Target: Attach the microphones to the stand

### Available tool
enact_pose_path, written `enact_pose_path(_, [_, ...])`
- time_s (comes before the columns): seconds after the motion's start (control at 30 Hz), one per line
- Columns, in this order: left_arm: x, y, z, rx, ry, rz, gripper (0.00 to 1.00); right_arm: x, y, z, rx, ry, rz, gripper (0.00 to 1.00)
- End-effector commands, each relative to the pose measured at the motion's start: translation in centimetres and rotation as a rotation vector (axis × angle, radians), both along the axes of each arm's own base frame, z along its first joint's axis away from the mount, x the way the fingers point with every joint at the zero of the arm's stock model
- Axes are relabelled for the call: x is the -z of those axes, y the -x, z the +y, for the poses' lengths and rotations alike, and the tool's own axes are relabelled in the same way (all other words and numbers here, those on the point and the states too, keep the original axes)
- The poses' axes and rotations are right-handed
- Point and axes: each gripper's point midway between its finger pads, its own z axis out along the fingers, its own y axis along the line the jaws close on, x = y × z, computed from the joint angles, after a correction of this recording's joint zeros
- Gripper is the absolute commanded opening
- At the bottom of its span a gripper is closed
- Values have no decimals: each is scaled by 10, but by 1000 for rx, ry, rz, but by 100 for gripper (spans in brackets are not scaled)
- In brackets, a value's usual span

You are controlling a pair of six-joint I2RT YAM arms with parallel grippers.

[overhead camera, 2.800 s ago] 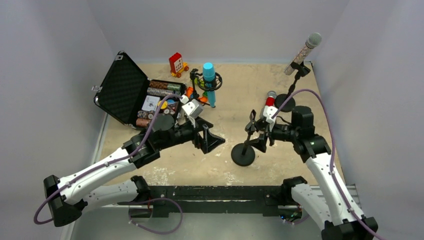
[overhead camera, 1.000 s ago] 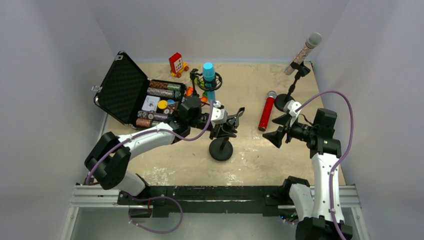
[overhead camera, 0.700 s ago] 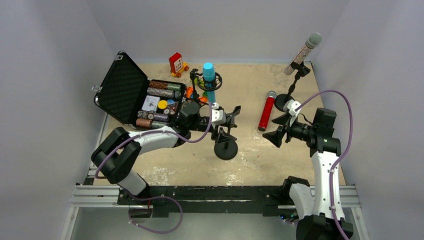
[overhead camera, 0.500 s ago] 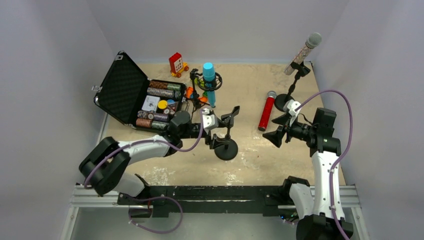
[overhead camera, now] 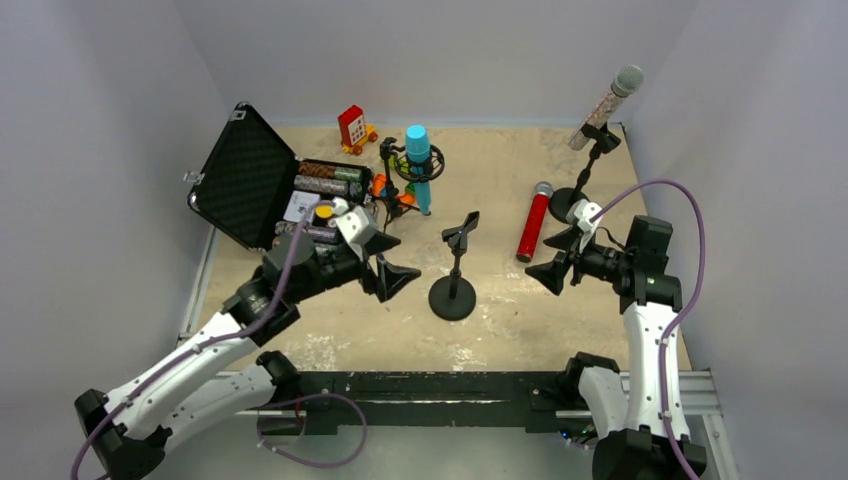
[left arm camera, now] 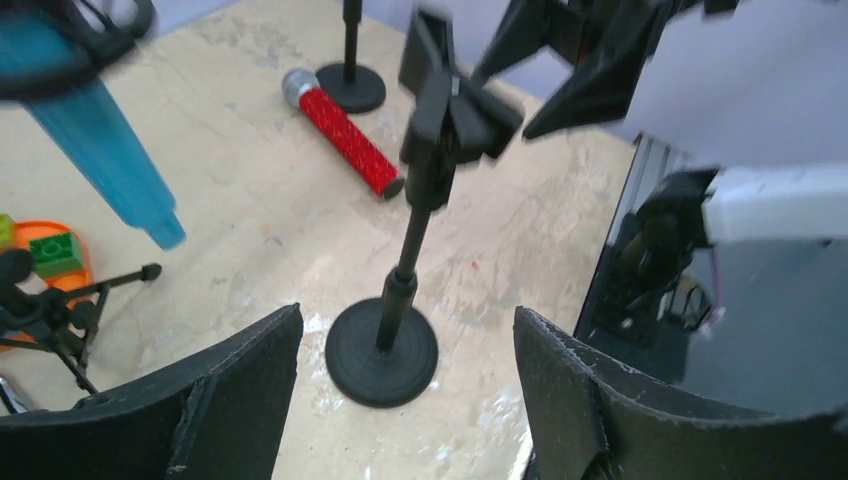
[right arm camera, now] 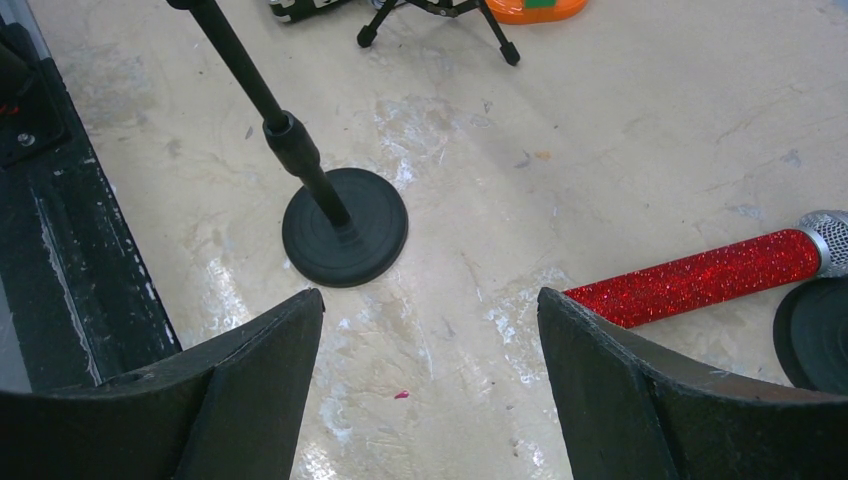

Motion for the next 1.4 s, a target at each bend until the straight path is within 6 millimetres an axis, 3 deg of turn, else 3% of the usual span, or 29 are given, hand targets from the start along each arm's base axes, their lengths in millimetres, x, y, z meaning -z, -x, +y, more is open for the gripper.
enact_pose_path(0.0, [-53,12,24,-108,-57,237,81,-4,2,2,-21,-9,-20,82])
enact_pose_path(0.17, [-99,12,17,-125,-127,386,81,-6,3,3,-23,-12,-23,82])
enact_pose_path(0.27, [-115,2,11,-154,-206,386,81,-7,5,4,-26,-15,-26,82])
enact_pose_path(0.3, [-129,-1,8,-157,-217,360,81,-7,5,4,-25,-15,-29,82])
enact_pose_path(0.47, [-122,-24,-28,-178,-420,335,81,-8,6,5,-28,-19,-28,82])
enact_pose_path(0.67, [-110,-48,-55,-215,-540,309,79,-8,6,5,-29,-21,-26,82])
enact_pose_path(0.93, [-88,-53,-88,-145,-586,339,75,-8,5,4,-26,-20,-24,82])
enact_pose_path(1.1, [-73,-49,-101,-102,-617,355,65,-7,5,4,-26,-19,-21,82])
enact_pose_path(1.23, [-68,-41,-113,-35,-627,343,49,-6,5,4,-24,-18,-19,82])
enact_pose_path(1.37, [-65,-36,-120,37,-641,316,26,-6,5,4,-21,-16,-19,82])
